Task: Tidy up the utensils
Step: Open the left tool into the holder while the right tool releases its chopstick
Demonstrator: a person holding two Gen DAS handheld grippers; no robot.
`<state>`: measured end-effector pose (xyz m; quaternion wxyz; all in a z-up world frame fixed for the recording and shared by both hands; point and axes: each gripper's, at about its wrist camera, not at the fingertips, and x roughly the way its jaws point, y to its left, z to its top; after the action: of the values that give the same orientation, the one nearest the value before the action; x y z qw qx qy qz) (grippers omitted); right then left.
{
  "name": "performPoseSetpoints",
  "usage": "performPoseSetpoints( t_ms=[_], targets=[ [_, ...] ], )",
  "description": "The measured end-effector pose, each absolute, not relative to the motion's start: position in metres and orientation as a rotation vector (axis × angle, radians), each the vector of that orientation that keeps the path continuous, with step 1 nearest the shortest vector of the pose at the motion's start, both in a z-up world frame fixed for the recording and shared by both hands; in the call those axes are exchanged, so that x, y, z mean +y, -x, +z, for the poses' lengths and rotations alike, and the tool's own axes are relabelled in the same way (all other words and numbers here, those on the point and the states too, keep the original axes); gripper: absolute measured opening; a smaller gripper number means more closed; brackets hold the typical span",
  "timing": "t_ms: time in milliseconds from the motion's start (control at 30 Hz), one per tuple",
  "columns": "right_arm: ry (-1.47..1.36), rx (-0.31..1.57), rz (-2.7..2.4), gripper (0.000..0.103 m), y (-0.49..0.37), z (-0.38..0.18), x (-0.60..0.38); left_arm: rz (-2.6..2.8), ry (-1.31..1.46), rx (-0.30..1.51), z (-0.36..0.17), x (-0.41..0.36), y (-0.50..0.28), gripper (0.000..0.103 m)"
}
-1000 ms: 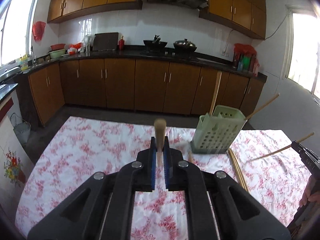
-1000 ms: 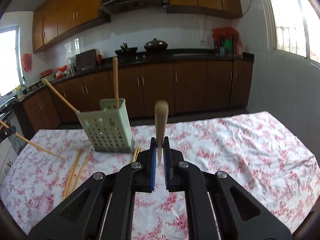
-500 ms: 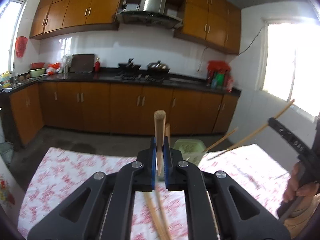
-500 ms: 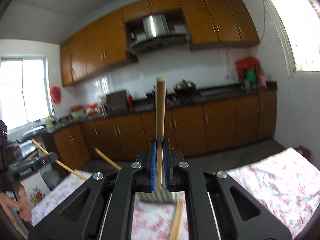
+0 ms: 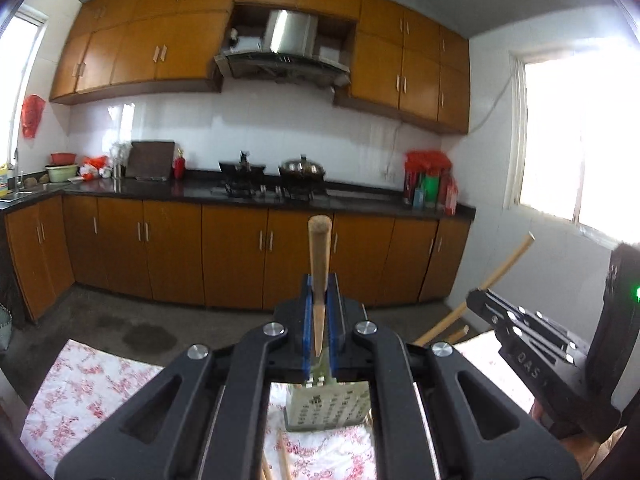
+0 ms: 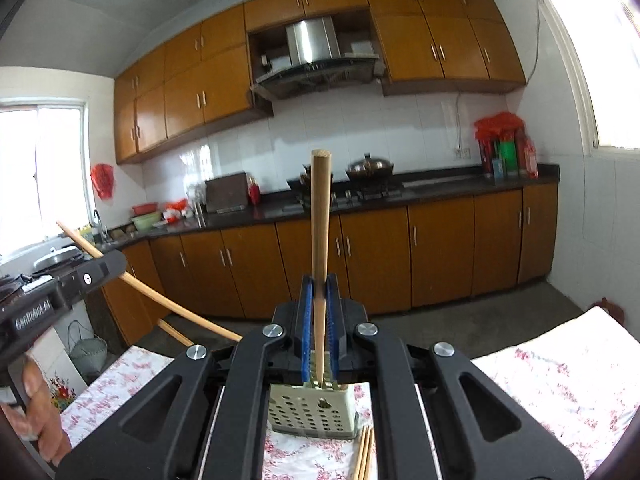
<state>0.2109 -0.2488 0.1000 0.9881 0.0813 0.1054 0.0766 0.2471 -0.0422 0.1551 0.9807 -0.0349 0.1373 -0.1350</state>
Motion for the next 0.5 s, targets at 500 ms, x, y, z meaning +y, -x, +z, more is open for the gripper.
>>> performPoseSetpoints(
  t_ms=[500],
  targets=[
    [-0.130, 0.268, 0.136, 0.035, -0.220, 0.090, -0.234, -0.265, 0.105, 0.384, 0.111, -0.037, -0.284, 0.014]
  ],
)
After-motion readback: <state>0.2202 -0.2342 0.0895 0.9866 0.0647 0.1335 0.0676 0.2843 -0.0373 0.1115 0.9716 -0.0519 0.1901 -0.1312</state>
